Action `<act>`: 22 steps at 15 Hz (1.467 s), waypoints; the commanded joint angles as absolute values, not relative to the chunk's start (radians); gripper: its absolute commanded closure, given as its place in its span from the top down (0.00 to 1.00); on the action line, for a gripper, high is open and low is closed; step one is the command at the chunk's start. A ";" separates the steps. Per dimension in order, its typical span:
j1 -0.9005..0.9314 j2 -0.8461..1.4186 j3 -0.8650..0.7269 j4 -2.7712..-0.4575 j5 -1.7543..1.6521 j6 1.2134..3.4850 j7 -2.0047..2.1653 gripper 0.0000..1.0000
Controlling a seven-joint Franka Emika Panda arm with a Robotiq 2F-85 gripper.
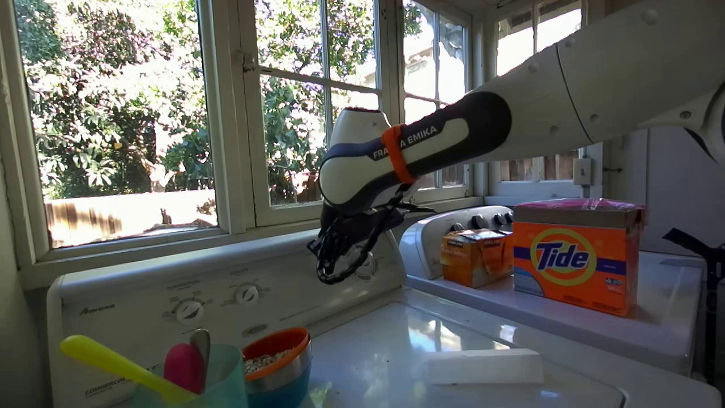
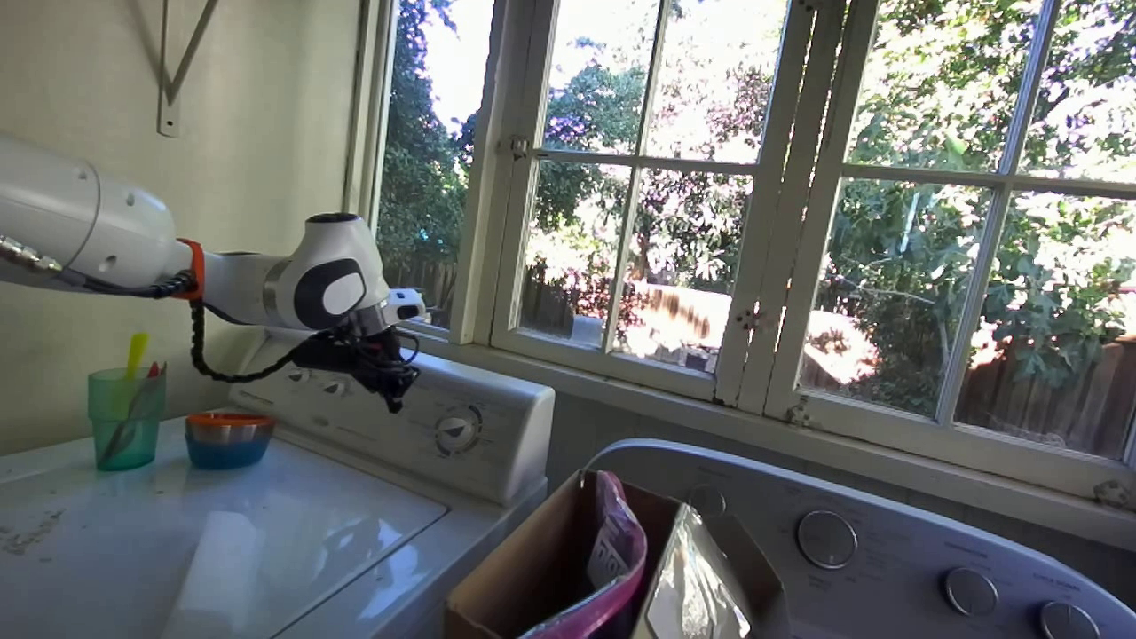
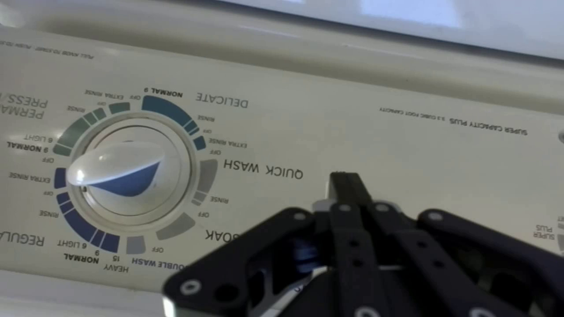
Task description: Move the yellow box backwards then put the orange box on top of the machine on the right and press a button on the left washing machine.
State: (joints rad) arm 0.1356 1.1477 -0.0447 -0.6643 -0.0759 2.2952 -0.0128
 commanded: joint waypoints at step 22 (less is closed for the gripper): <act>0.179 1.237 -0.132 -0.570 -0.094 2.320 0.061 0.00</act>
